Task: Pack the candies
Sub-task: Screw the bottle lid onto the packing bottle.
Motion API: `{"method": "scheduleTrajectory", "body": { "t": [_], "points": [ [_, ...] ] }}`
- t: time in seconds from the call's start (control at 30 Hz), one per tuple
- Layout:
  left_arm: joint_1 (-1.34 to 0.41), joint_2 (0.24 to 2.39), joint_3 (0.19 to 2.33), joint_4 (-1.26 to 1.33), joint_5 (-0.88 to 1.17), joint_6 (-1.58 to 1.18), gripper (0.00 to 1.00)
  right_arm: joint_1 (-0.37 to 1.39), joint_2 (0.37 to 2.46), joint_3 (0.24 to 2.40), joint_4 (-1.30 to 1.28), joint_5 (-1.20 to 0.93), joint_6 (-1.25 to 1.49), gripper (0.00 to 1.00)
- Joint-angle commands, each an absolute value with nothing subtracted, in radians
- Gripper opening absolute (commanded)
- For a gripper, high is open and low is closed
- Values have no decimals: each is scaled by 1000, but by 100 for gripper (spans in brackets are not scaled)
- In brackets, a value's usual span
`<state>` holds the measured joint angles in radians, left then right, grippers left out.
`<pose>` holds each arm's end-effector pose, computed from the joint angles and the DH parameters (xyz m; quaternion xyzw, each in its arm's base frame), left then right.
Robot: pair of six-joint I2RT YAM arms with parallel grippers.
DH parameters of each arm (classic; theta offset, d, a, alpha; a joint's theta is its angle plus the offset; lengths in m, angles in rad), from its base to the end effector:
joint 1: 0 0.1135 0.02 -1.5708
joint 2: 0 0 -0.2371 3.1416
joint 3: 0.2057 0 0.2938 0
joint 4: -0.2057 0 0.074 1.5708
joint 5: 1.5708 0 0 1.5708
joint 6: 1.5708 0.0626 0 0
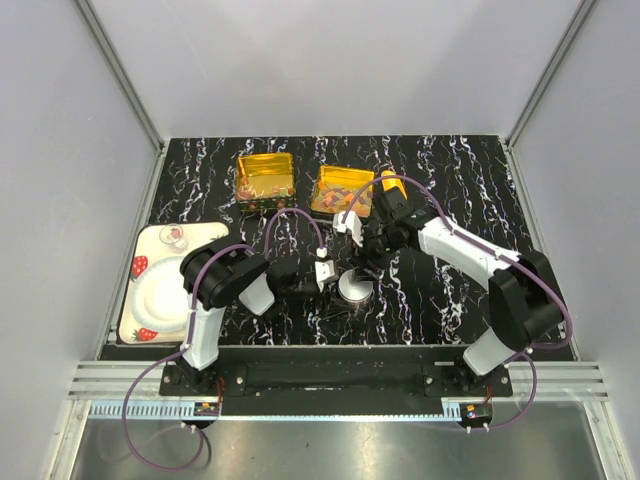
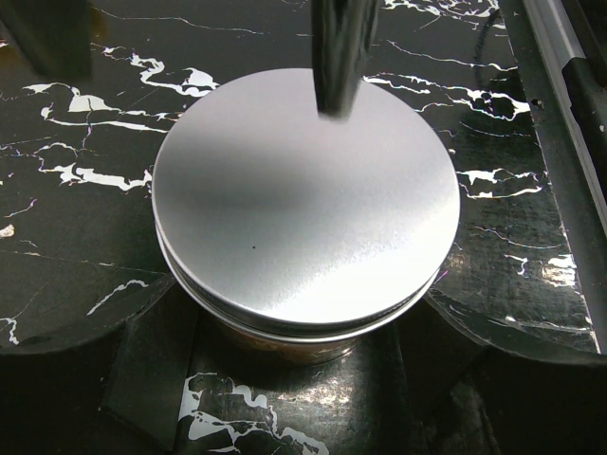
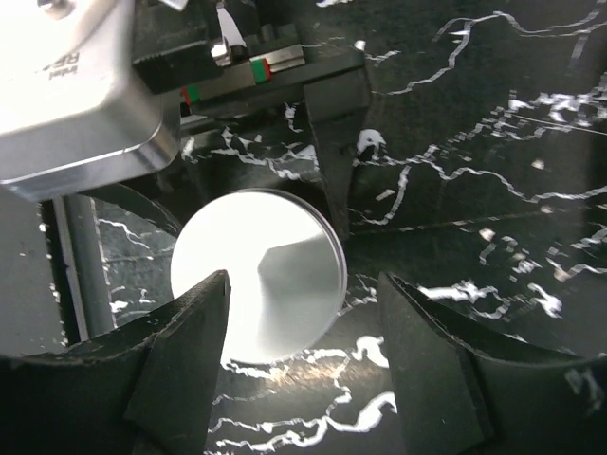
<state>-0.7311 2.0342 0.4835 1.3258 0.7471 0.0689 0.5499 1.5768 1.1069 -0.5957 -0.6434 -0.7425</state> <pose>0.2014 -0.2378 0.0125 0.4930 0.5820 -0.4585 0.4560 0.2916 0.2228 0.1653 -0.6162 0.6858 0.2819 0.2654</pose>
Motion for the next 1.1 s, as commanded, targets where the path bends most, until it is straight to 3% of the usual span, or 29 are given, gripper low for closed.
{"method": "scheduleTrajectory", "body": {
  "t": [0.0,0.87,1.07],
  "points": [
    [-727,2048,495,1666,738,64,59,558,1598,1152,-554,-747,-722,69],
    [-727,2049,495,1666,741,58,59,575,1644,1085,-531,-712,-790,65],
    [-726,2049,495,1666,739,58,59,577,1632,1074,-557,-698,-810,52]
  ]
}}
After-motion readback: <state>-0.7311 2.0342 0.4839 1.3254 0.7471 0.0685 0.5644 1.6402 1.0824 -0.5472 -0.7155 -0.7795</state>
